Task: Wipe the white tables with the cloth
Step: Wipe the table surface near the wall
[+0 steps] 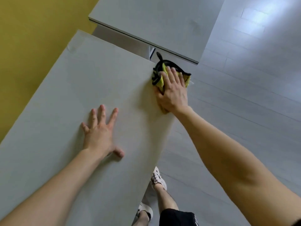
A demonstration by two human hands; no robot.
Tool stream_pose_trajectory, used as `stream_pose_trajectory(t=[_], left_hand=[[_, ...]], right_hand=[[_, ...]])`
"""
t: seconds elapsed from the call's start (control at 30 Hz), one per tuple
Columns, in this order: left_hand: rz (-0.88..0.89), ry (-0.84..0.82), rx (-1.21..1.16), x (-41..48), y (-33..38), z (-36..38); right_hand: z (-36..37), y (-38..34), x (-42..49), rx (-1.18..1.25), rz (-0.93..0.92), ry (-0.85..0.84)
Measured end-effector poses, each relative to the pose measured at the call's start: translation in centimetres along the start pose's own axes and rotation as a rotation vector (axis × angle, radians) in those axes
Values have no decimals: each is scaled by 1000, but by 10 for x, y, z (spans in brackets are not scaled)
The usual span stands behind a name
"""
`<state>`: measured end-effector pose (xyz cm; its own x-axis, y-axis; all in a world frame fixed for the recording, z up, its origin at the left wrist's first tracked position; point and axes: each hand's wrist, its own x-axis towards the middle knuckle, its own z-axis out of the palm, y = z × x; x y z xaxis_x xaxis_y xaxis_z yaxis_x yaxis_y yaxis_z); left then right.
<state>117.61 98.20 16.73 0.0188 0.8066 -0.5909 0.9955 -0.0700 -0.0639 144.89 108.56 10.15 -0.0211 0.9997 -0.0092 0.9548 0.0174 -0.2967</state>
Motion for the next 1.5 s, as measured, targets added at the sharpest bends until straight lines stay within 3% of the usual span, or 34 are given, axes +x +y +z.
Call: stream_pose_trajectory(t=[0.1,0.23,0.33,0.43,0.57,0.67,0.83,0.9,1.0,1.1,1.17,1.23,1.3,1.37,1.43,1.5], left_hand=[[0,14,1,-1,0,3],[-4,20,-2,-2,0,2],[-5,35,29,0,0,3],[0,39,11,0,-1,4],[6,18,-19,0,-3,3],[-3,41,-22,2,-2,2],[-7,44,-7,3,-2,4],[-24,55,6,2,3,5],[-33,114,21,-10,15,7],[52,263,-12,-48,18,34],[104,268,-75,-80,10,59],[152,175,-93,-107,-1,83],[195,79,-43,-126,-8,100],[218,51,-54,-138,-11,110],[222,38,-112,-143,-13,115],[203,20,-200,-143,-17,118]], right_hand=[[5,2,25,18,113,65],[25,-46,-87,74,131,138],[33,-90,-198,132,-185,-58],[31,-64,-196,121,-394,-96],[18,-12,-89,29,-39,57],[12,6,-42,42,83,101],[32,-41,-109,154,296,199],[44,-81,-191,197,192,145],[47,-117,-280,171,-30,-92],[29,-113,-279,144,-65,-202],[7,-99,-274,287,-68,-183],[-11,-79,-282,374,65,-30],[-20,-61,-290,414,388,28],[-24,-55,-285,520,689,-154],[-21,-55,-270,611,794,-339],[-17,-58,-253,684,839,-346]])
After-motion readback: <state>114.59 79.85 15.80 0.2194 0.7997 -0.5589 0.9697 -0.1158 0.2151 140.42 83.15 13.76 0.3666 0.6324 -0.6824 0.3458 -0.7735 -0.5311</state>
